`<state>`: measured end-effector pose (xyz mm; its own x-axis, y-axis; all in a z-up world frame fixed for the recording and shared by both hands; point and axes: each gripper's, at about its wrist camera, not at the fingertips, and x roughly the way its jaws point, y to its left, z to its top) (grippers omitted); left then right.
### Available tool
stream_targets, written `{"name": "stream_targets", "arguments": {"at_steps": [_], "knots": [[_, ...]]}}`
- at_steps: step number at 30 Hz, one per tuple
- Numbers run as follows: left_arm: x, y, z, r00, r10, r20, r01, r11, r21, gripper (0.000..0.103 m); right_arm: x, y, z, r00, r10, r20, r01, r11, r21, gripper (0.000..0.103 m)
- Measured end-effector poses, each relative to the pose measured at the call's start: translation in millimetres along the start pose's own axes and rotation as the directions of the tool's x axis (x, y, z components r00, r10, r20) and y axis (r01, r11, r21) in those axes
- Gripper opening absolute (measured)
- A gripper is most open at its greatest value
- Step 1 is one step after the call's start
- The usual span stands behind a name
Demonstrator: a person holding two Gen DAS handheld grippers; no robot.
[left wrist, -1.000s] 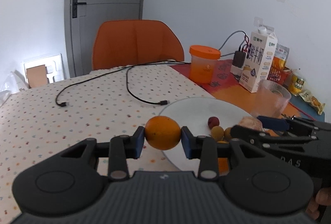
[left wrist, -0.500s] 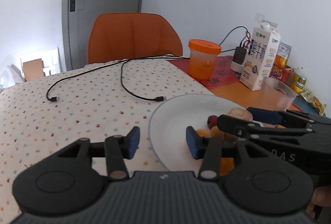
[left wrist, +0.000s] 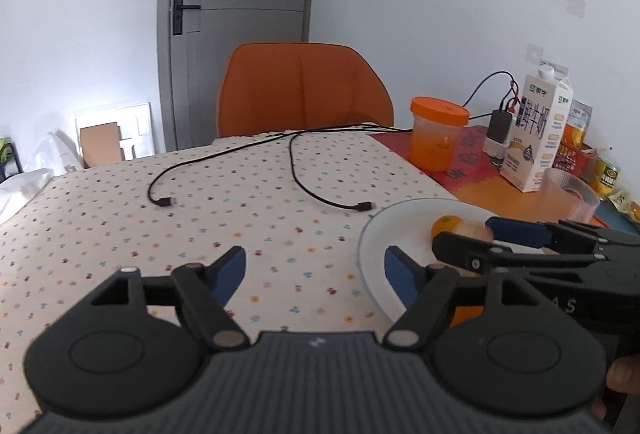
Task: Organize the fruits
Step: 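Carry the orange and pomelo segment into the white bowl and open both tools, then move both open tools toward the last red plum and tangerine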
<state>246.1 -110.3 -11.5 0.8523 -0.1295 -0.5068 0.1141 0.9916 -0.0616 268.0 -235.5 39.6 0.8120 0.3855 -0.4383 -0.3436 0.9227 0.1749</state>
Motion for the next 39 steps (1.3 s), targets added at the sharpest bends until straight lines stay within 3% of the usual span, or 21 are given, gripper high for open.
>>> {"name": "stream_targets", "arguments": {"at_steps": [3, 11, 20, 39], "knots": [[-3.0, 3.5, 0.1, 1.000, 0.016, -0.001, -0.016, 1.000, 0.006, 0.077, -2.7, 1.6, -1.0, 1.000, -0.008, -0.001, 0.008, 1.000, 0.009, 0.080], [-17.7, 15.8, -8.6, 1.000, 0.031, 0.007, -0.031, 1.000, -0.003, 0.082, -17.3, 5.3, -9.8, 0.999, -0.021, -0.025, 0.021, 0.999, 0.027, 0.087], [-37.9, 36.0, -21.4, 0.998, 0.062, -0.003, -0.062, 0.998, -0.033, 0.093, -35.9, 20.8, -18.2, 1.000, -0.018, -0.026, 0.019, 0.999, 0.038, 0.103], [-73.4, 82.0, -47.6, 0.995, 0.096, -0.034, -0.098, 0.993, -0.070, 0.095, -42.4, 67.2, -25.7, 0.996, 0.061, -0.070, -0.059, 0.998, 0.027, 0.103]]}}
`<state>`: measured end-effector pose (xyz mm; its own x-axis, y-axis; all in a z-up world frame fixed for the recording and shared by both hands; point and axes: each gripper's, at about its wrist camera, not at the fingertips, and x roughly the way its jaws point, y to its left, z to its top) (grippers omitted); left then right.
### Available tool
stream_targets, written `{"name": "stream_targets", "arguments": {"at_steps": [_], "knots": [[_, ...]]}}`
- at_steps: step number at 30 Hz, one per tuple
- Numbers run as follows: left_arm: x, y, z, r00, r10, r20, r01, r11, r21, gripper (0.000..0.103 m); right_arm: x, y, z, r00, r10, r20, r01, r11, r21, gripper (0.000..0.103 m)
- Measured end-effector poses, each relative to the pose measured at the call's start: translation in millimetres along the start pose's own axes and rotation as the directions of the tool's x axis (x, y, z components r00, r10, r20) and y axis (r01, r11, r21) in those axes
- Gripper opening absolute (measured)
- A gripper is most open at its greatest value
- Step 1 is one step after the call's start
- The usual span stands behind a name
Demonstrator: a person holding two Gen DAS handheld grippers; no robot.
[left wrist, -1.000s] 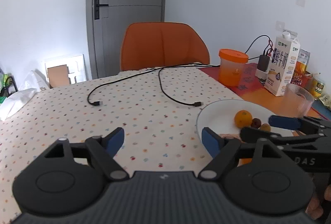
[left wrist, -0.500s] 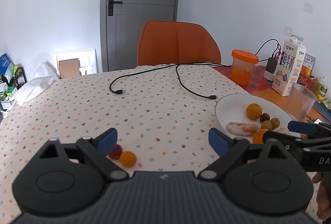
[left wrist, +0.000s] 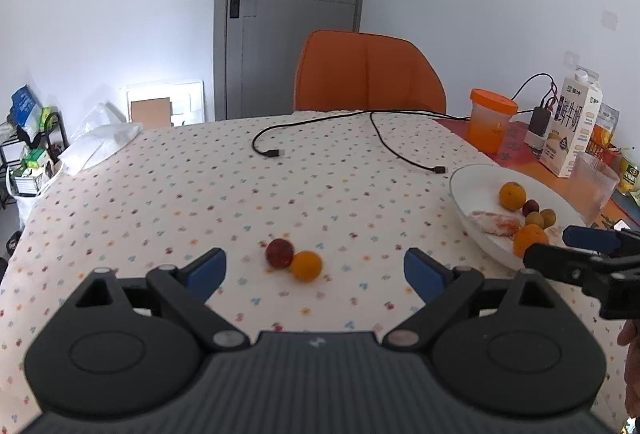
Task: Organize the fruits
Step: 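Move both open tools toward the last red plum and tangerine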
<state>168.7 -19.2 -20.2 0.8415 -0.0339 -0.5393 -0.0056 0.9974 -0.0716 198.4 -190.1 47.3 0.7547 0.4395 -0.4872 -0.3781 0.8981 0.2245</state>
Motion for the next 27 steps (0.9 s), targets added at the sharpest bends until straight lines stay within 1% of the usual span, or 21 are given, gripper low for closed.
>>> {"name": "stream_targets", "arguments": {"at_steps": [4, 8, 21, 27], "knots": [[-5.2, 10.1, -4.4, 1.000, 0.000, 0.002, 0.000, 1.000, -0.017, 0.095, 1.2, 13.0, -2.7, 1.000, 0.024, -0.008, -0.025, 1.000, -0.016, 0.103], [-9.8, 17.4, -8.2, 1.000, -0.024, -0.008, 0.024, 0.999, -0.023, 0.095, 4.6, 21.6, -4.4, 0.999, 0.037, -0.030, -0.037, 0.999, -0.014, 0.103], [-18.0, 42.6, -11.8, 1.000, 0.017, -0.019, -0.017, 0.999, -0.038, 0.095, 21.1, 45.2, -8.3, 0.996, 0.060, -0.070, -0.062, 0.998, -0.022, 0.103], [-17.2, 49.8, -12.3, 1.000, 0.020, -0.024, -0.020, 1.000, -0.016, 0.095, 31.8, 54.7, -7.0, 0.993, 0.082, -0.085, -0.084, 0.996, -0.028, 0.102]]}}
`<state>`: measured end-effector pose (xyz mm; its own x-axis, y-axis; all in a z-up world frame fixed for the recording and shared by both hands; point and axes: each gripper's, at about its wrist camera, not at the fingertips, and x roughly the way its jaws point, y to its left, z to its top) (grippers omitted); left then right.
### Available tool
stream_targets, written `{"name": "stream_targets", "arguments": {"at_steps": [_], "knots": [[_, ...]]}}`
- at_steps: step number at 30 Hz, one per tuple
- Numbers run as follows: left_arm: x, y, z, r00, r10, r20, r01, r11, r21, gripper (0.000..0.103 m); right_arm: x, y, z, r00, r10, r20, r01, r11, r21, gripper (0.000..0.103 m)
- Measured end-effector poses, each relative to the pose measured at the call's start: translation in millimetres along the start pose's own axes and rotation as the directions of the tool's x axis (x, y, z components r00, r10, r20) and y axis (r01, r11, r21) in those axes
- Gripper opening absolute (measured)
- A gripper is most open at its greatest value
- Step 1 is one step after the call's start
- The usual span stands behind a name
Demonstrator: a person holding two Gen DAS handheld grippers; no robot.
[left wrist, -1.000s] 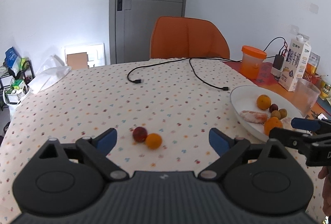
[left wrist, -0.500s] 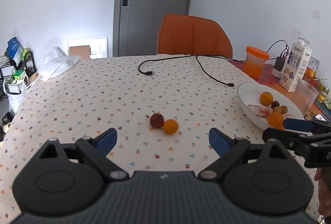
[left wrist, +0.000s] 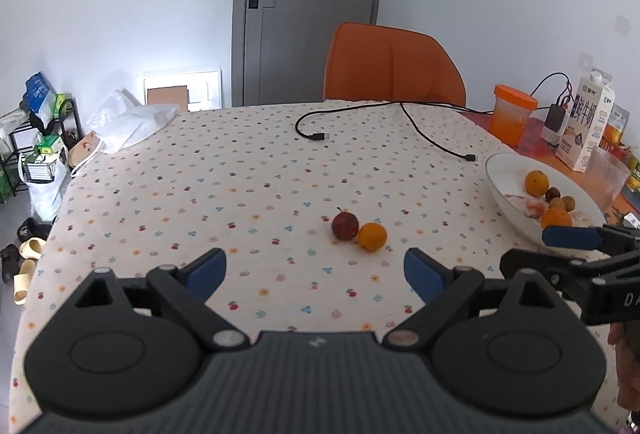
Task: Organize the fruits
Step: 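Move both open tools toward the last red plum and tangerine, then grasp the red plum with the left tool while the right tool grasps the tangerine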
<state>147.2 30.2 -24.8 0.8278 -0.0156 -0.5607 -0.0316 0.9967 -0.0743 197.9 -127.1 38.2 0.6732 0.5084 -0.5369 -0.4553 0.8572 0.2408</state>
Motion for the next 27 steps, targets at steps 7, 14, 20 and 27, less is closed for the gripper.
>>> {"name": "stream_targets", "arguments": {"at_steps": [7, 14, 20, 27], "knots": [[5.3, 9.0, 0.4, 1.000, -0.001, -0.006, 0.001, 1.000, 0.011, 0.094, 15.8, 7.1, 4.0, 0.999, 0.028, -0.027, -0.029, 0.999, -0.014, 0.094], [15.8, 25.9, 5.0, 0.999, -0.030, -0.028, 0.031, 0.999, 0.015, 0.093, 36.6, 10.1, 10.8, 0.996, 0.061, -0.065, -0.064, 0.997, -0.040, 0.083], [28.8, 35.4, 10.8, 0.998, -0.050, -0.044, 0.051, 0.999, 0.020, 0.083, 57.3, 17.0, 19.0, 0.991, 0.087, -0.103, -0.095, 0.993, -0.068, 0.067], [50.9, 43.5, 11.9, 0.989, -0.109, -0.096, 0.111, 0.993, 0.024, 0.055, 84.4, 21.5, 23.7, 0.980, 0.115, -0.163, -0.131, 0.987, -0.094, 0.046]]}}
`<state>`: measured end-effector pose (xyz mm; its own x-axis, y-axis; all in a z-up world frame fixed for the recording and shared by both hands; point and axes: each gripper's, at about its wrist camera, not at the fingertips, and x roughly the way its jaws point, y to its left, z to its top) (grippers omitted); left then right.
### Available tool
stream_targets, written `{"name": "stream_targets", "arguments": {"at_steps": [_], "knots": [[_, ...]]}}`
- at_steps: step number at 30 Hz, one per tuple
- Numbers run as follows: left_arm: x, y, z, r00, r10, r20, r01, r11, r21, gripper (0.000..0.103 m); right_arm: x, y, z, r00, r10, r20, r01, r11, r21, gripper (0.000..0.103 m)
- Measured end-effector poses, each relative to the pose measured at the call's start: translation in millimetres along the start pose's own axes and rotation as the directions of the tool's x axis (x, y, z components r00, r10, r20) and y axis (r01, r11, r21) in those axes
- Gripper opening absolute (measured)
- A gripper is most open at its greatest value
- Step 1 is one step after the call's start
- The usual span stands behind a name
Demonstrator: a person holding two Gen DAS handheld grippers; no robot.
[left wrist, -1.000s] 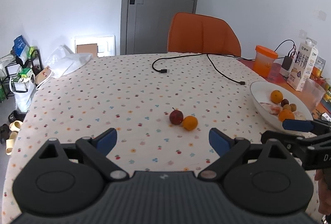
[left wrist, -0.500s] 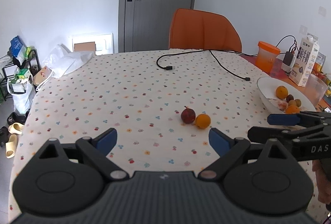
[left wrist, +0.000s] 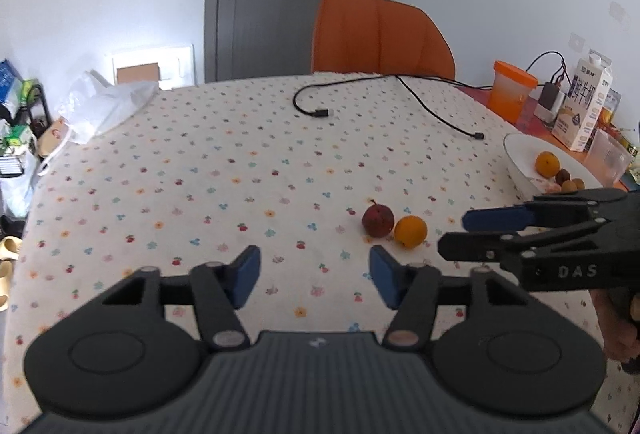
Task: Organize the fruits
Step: 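Grasp the red plum with the left tool while the right tool grasps the tangerine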
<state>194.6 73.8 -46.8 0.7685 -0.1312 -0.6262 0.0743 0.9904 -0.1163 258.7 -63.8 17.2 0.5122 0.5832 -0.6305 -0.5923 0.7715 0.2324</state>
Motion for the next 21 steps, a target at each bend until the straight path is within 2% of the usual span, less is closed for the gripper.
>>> {"name": "stream_targets", "arguments": {"at_steps": [7, 10, 12, 21], "knots": [[18.3, 11.0, 2.3, 0.998, -0.043, -0.039, 0.043, 0.999, -0.012, 0.035, 14.4, -0.1, 5.4, 1.000, 0.017, -0.022, -0.017, 1.000, -0.026, 0.043], [22.0, 11.1, 6.1, 0.998, -0.048, -0.039, 0.047, 0.999, -0.004, 0.033, 21.9, -0.4, 7.5, 0.999, 0.021, -0.033, -0.022, 0.999, -0.029, 0.037], [24.8, 10.4, 9.1, 0.998, -0.054, -0.039, 0.054, 0.999, -0.003, 0.032, 26.2, -2.0, 7.5, 0.999, 0.034, -0.036, -0.035, 0.999, -0.022, 0.022], [36.6, -5.6, 17.8, 0.995, -0.086, -0.045, 0.088, 0.996, 0.026, 0.031, 9.4, -5.3, 4.8, 0.999, 0.046, -0.013, -0.047, 0.999, -0.016, 0.021]]}}
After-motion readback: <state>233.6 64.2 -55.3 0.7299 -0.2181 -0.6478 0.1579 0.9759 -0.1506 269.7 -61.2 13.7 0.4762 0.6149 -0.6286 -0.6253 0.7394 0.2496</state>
